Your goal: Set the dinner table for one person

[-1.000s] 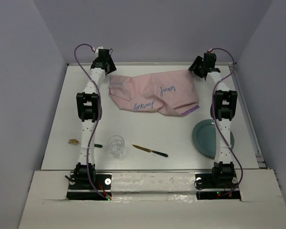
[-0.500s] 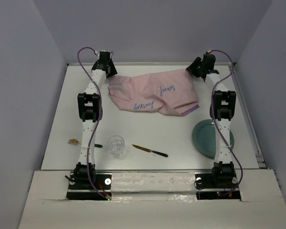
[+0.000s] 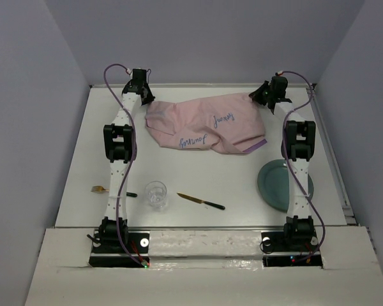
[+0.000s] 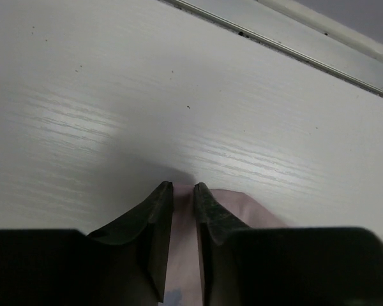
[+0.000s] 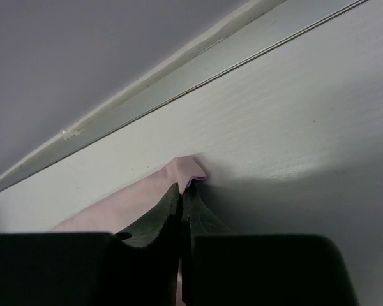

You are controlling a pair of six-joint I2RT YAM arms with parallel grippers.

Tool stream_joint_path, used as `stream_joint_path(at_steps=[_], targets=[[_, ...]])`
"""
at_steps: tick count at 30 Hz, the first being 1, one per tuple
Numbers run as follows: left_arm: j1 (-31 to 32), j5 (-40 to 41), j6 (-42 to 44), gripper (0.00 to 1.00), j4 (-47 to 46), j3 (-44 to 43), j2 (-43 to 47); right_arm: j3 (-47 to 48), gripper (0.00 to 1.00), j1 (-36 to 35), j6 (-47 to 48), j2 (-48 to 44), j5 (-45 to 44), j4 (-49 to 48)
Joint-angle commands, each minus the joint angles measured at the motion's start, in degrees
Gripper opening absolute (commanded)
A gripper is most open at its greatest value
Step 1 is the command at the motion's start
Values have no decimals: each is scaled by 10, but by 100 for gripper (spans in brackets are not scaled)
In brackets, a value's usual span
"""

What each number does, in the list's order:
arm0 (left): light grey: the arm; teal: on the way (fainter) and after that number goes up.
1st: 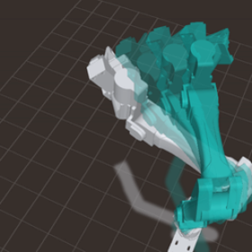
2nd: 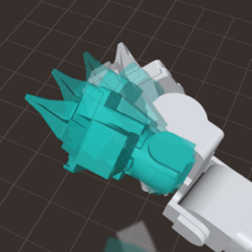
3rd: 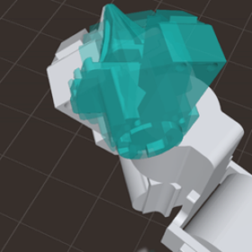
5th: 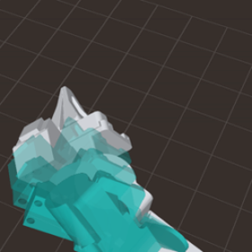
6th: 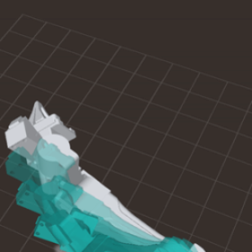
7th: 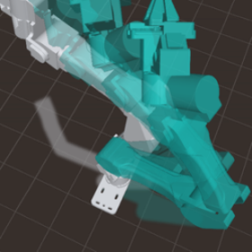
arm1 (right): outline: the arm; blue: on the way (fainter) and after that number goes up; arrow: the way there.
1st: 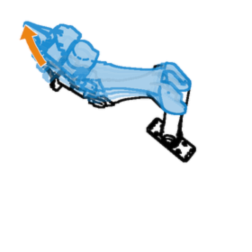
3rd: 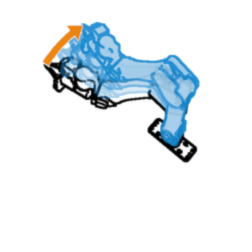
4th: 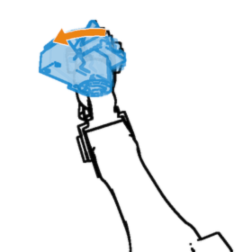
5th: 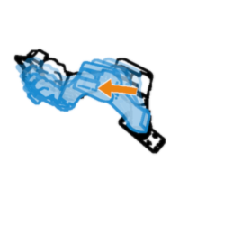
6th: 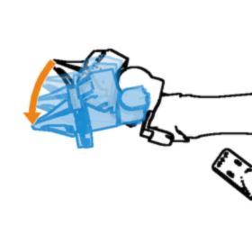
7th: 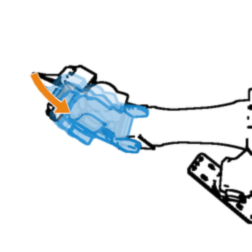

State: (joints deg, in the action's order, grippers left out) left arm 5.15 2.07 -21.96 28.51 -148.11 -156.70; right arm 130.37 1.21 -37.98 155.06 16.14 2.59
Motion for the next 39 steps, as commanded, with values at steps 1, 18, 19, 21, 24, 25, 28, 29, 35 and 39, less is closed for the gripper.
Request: stream_joint_path(at_steps=[1, 18, 19, 21, 24, 25, 28, 29, 35, 39], targets=[[0, -18, -4, 25, 22, -19, -6, -22, 3, 3, 3, -43, 2, -11], [13, -1, 27, 0, 76, -212, 79, -171, 0, 3, 33, -218, 35, -92], [15, -4, 26, 0, 79, -222, 98, -186, 0, 3, 38, -237, 34, -95], [16, -13, 24, 0, 81, -233, 118, -224, 0, 3, 46, -302, 28, -119], [19, -18, 24, 0, 75, -234, 166, -302, 0, 3, 64, -389, 21, -144], [21, -18, 27, 0, 74, -234, 179, -339, 0, 3, 66, -411, 20, -151], [22, -7, 38, 0, 76, -234, 235, -392, 0, 3, 69, -494, 23, -175], [22, -3, 47, 0, 78, -234, 264, -423, 0, 3, 69, -514, 28, -181], [23, 15, 61, 0, 92, -220, 378, -508, 0, 3, 78, -696, 37, -184], [23, 1, 62, 0, 80, -172, 459, -552, 0, -3, 78, -810, 45, -170]])
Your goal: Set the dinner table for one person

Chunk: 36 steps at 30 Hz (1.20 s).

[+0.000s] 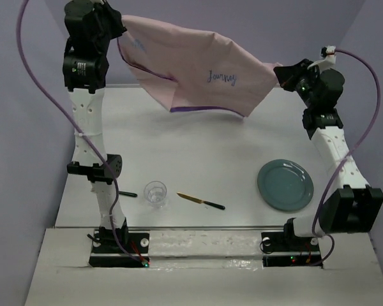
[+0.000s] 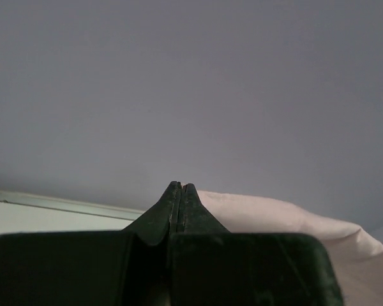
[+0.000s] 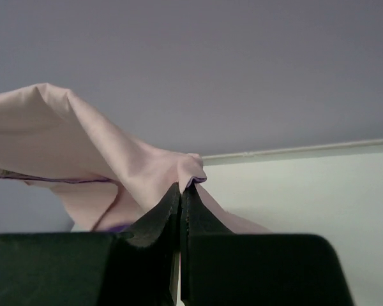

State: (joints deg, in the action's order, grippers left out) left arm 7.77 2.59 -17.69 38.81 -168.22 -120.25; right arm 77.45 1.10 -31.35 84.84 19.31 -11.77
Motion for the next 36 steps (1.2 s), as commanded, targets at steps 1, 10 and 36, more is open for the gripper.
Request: stream_joint_path(at_steps=[1, 10, 36], targets=[[-2, 5, 23, 0, -27, 39, 112, -35, 0, -2, 12, -127, 15, -23], [-3, 53, 20, 0, -239, 518, 445, -30, 0, -2, 9, -280, 57, 47], [-73, 3, -36, 0, -275, 458, -143, 208, 0, -2, 5, 449, 30, 61]])
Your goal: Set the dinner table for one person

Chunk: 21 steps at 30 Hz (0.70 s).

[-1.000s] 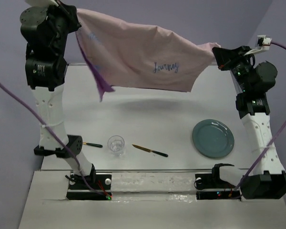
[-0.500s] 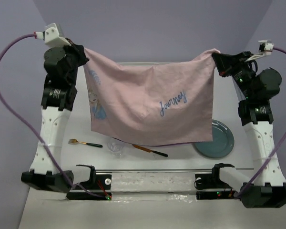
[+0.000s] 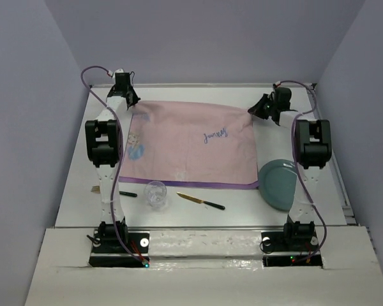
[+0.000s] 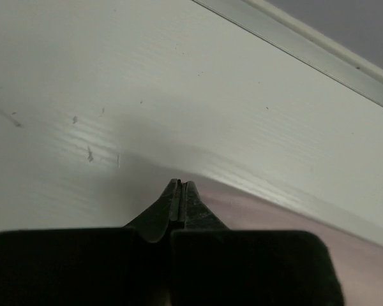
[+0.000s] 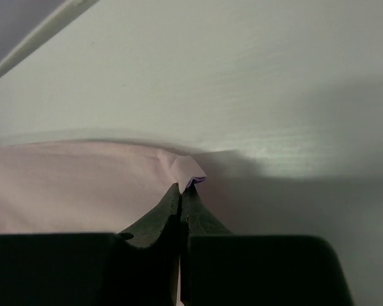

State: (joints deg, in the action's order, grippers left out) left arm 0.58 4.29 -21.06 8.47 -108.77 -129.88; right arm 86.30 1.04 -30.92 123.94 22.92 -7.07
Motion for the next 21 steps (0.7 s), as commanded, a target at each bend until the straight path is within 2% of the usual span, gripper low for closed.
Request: stream_joint_path(at_steps=[1, 2, 5, 10, 12, 13, 14, 15, 16, 17, 18, 21], targets=[[-1, -13, 1, 0, 35, -162, -64, 174, 0, -2, 1, 80, -9, 26], [-1, -11, 2, 1, 47, -207, -96, 201, 0, -2, 3, 120, -9, 49], [-1, -9, 9, 4, 76, -280, -139, 286, 0, -2, 10, 165, -18, 69], [-1, -10, 0, 4, 179, -474, -250, 407, 0, -2, 23, 238, -31, 132], [-1, -3, -4, 4, 181, -460, -245, 441, 2, -2, 23, 256, -32, 149], [-1, 2, -6, 5, 182, -454, -243, 459, 6, -2, 23, 271, -32, 156], [-1, 5, -6, 7, 183, -454, -243, 474, 15, -2, 24, 277, -31, 160], [-1, 6, -5, 20, 189, -458, -245, 491, 30, -2, 24, 279, -29, 166], [-1, 8, -3, 27, 195, -464, -245, 492, 46, -2, 25, 278, -24, 167], [-1, 17, -3, 41, 211, -478, -248, 487, 51, -2, 25, 265, -23, 167], [-1, 20, -3, 50, 218, -485, -249, 470, 62, -2, 26, 257, -22, 167], [-1, 26, -2, 99, 236, -492, -240, 442, 73, -2, 31, 211, -23, 165]])
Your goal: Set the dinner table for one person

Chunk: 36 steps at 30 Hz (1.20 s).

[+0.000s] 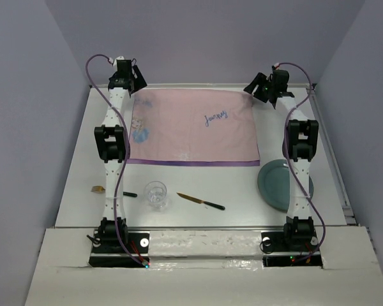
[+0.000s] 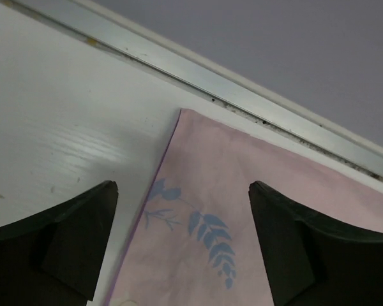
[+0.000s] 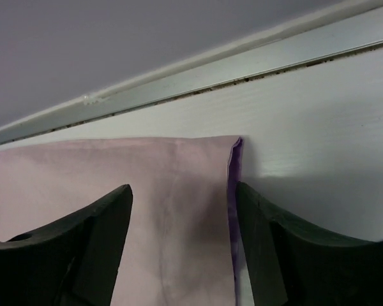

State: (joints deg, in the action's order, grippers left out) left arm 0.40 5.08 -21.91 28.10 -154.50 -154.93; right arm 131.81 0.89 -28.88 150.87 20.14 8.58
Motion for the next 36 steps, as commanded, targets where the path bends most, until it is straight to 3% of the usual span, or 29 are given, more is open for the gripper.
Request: stream_joint_path(at_steps=[1, 3, 5, 7, 11, 12, 13, 14, 15, 16, 17, 21, 25, 28, 33, 36], targets=[[1, 22, 7, 99, 45, -35, 14, -31, 81, 0, 13, -72, 4, 7], [0, 28, 7, 99, 57, -41, 28, -49, 87, 0, 18, -101, 9, 7], [0, 35, 14, 99, 75, -49, 56, -96, 86, -5, 23, -155, 16, 7], [6, 40, 20, 99, 84, -47, 83, -140, 81, -28, 34, -215, 14, 7], [16, 22, 46, 99, 84, -24, 193, -336, 65, -108, 72, -318, -31, -26], [13, 13, 43, 99, 83, -11, 217, -367, 59, -125, 74, -333, -39, -46], [3, -21, 39, 99, 79, 26, 268, -394, 41, -152, 71, -360, -54, -51], [3, -39, 35, 99, 67, 55, 269, -421, 34, -163, 69, -373, -61, -58], [0, -48, 27, 98, 27, 147, 334, -478, 24, -174, 67, -387, -66, -77], [0, -81, 21, 97, -2, 207, 369, -504, 6, -181, 63, -399, -74, -80], [-14, -94, 14, 95, -61, 265, 444, -531, 4, -187, 58, -428, -77, -101], [-15, -99, -7, 86, -134, 560, 592, -625, 11, -187, 60, -502, -113, -107], [-15, -76, -4, 79, -168, 775, 691, -729, 44, -187, 49, -576, -186, -99], [-16, -63, 2, 78, -183, 905, 728, -763, 49, -182, 40, -600, -241, -88], [-20, -19, 8, 79, -209, 1008, 739, -804, 50, -145, 45, -602, -264, -59], [-22, -9, 10, 81, -211, 1011, 720, -796, 50, -140, 51, -602, -278, -38]])
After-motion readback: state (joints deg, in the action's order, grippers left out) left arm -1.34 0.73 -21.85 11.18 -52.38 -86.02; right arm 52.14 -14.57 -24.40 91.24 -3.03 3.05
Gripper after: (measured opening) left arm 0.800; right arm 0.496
